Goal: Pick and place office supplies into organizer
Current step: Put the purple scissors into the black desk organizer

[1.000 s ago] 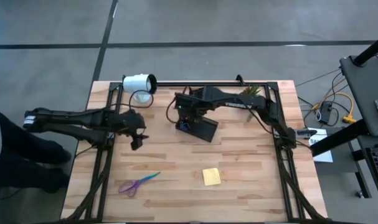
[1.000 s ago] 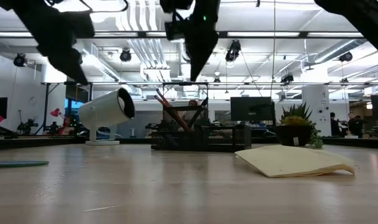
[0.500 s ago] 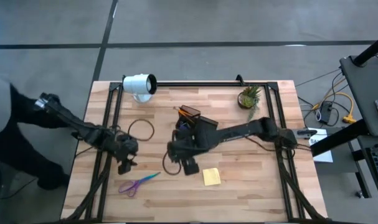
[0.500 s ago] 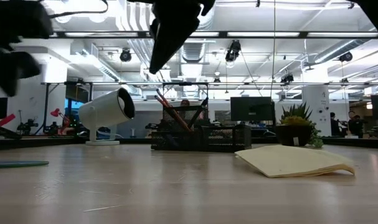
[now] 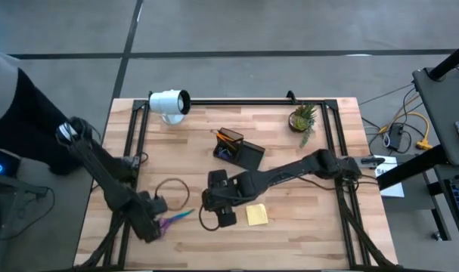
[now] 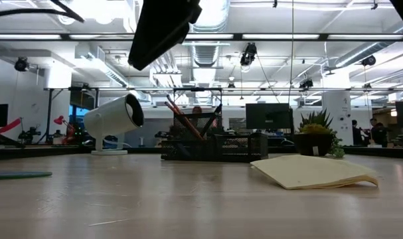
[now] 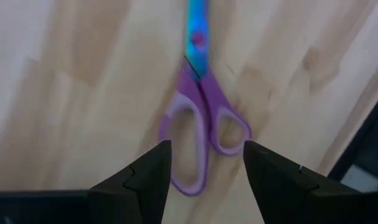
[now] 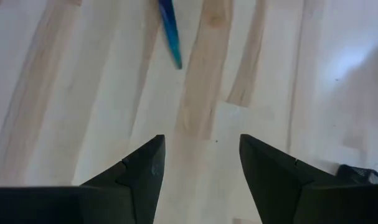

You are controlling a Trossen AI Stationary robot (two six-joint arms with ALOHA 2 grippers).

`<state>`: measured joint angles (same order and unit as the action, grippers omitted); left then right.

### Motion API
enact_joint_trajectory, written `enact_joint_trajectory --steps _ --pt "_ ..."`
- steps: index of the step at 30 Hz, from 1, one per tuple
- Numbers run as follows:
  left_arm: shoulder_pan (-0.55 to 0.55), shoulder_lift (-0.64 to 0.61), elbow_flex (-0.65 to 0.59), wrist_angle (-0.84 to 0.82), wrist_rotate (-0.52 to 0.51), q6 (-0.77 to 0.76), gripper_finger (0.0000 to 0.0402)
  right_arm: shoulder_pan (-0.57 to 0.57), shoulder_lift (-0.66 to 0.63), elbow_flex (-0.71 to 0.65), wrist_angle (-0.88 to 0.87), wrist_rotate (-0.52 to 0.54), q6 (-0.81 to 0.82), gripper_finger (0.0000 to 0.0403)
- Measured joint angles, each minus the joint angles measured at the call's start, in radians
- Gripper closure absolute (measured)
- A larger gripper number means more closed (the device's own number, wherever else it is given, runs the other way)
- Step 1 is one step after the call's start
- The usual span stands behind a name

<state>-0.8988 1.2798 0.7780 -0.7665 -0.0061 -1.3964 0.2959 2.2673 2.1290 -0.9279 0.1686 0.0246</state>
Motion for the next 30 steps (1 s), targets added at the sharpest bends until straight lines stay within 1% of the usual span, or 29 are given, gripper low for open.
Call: enact_joint_trajectory --steps 6,10,13,17,24,27,30 --pt "-0.049 0.198 0.094 -0.002 0.009 -0.011 0.0217 0.022 0.0 -0.002 0.027 0.067 0.017 0.0206" --pt "-0.052 0.284 0.119 -0.002 0.019 -0.013 0.0217 0.022 0.0 -0.002 0.065 0.072 0.046 0.0206" --pt "-0.05 0.327 0.111 -0.013 0.012 -0.035 0.0217 0.027 0.0 -0.002 0.077 0.074 0.054 0.0206" --pt "-0.049 0.344 0.109 -0.006 0.012 -0.045 0.0217 0.03 0.0 -0.002 0.078 0.073 0.067 0.0206" --pt "-0.047 0.345 0.086 0.007 -0.003 0.012 0.0222 0.027 0.0 -0.002 0.078 0.074 0.074 0.0206" --pt "-0.048 0.35 0.083 0.012 -0.014 0.051 0.0242 0.027 0.0 -0.002 0.072 0.073 0.074 0.0206" --pt "-0.047 0.356 0.082 0.015 -0.036 0.111 0.0276 0.027 0.0 -0.002 0.071 0.072 0.077 0.0206"
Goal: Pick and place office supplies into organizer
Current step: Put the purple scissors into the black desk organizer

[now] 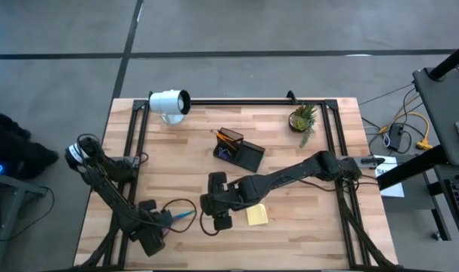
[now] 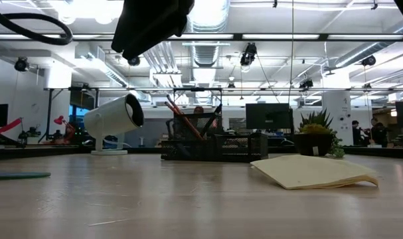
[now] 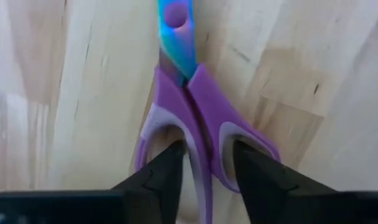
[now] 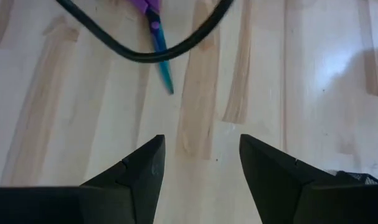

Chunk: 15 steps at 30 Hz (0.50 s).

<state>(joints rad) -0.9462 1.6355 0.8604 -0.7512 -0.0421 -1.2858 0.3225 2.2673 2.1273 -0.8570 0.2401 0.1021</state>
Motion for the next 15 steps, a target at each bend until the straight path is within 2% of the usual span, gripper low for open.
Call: enact_joint_trajectory --steps 6,15 --pt "0.002 0.008 -0.001 -0.002 -0.022 0.085 0.0355 0.001 0.0 0.0 -0.002 -0.001 0.077 0.0207" --pt "0.005 -0.034 0.008 -0.08 -0.083 0.177 0.0359 0.039 0.0 0.0 -0.009 0.119 0.151 0.0215"
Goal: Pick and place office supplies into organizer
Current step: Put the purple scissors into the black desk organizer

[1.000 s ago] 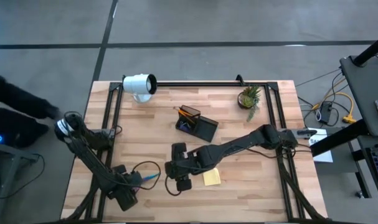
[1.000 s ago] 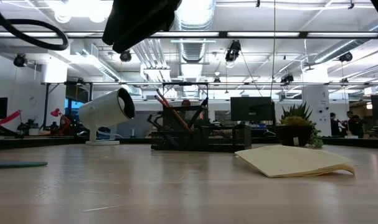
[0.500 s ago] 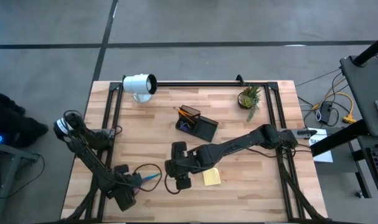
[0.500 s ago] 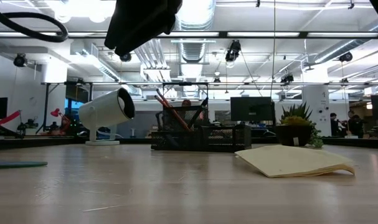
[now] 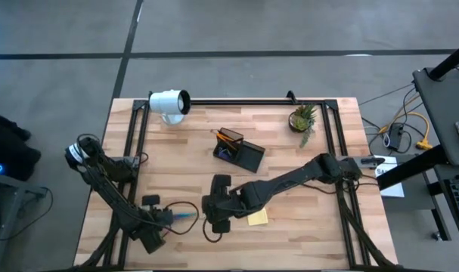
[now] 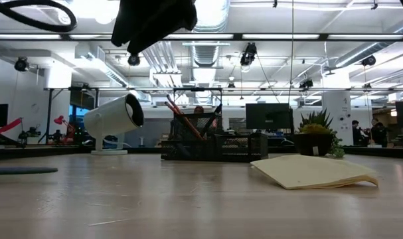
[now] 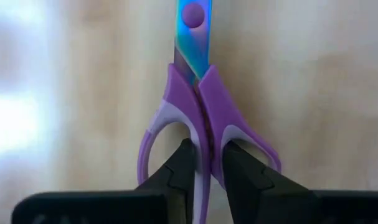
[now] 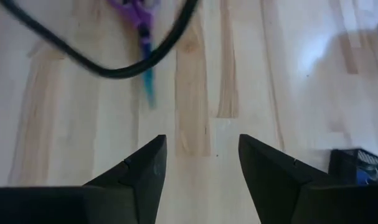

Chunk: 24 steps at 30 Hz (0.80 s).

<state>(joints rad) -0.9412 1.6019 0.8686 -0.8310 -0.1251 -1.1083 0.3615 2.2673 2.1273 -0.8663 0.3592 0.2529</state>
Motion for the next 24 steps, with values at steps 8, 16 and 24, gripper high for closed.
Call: enact_joint_trajectory --steps 8,16,24 --pt "0.027 -0.12 0.064 -0.302 -0.044 0.024 0.0359 0.04 0.0 -0.019 -0.111 0.256 0.264 0.0229" --pt "0.039 -0.215 0.249 -0.494 -0.178 0.286 0.0359 0.022 -0.003 -0.036 -0.02 0.203 0.366 0.0232" --pt "0.039 -0.23 0.297 -0.71 -0.396 0.467 0.0359 -0.064 -0.069 -0.028 0.121 -0.143 0.281 0.0239"
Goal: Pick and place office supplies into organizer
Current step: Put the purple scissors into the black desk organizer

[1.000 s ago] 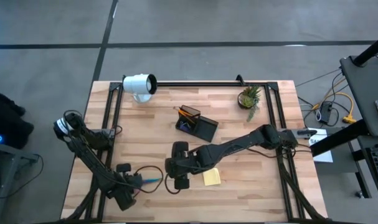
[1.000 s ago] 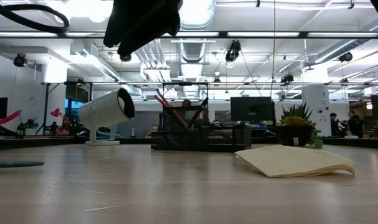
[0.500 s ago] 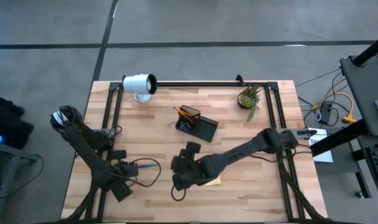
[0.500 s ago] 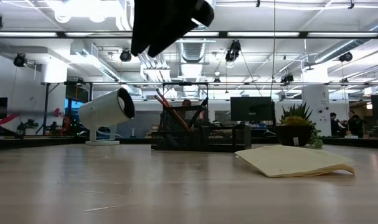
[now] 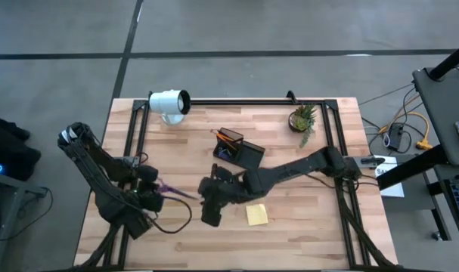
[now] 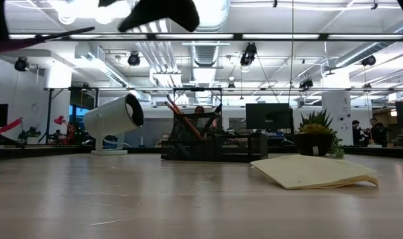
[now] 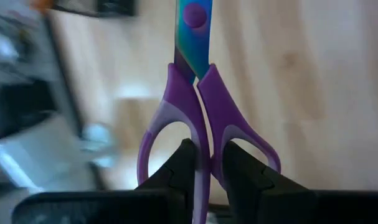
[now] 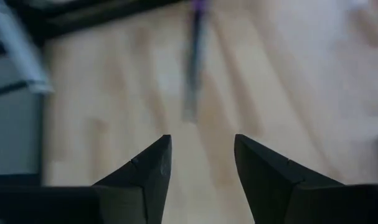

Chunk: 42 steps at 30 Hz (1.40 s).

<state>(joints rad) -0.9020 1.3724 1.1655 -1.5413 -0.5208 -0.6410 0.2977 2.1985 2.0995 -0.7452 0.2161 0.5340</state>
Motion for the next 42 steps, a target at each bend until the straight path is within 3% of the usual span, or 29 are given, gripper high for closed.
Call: enact_joint_trajectory --steps 3,12,26,32,42 --pt "0.0 0.011 -0.014 -0.032 -0.092 0.07 0.0359 -0.034 -0.02 0.004 0.028 -0.122 0.012 0.0241" --pt "0.018 0.075 -0.096 -0.03 -0.381 0.31 0.0359 -0.101 -0.04 0.01 0.078 -0.132 0.035 0.0227" --pt "0.159 0.032 -0.121 -0.03 -0.689 0.47 0.0359 -0.129 -0.038 -0.058 0.126 0.005 -0.043 0.022" --pt "0.178 0.032 -0.113 0.001 -0.715 0.487 0.0359 -0.134 -0.038 -0.063 0.162 0.064 -0.071 0.0223" --pt "0.189 0.032 -0.113 0.242 -0.715 0.707 0.0359 -0.154 -0.038 -0.064 0.186 0.064 -0.074 0.0247"
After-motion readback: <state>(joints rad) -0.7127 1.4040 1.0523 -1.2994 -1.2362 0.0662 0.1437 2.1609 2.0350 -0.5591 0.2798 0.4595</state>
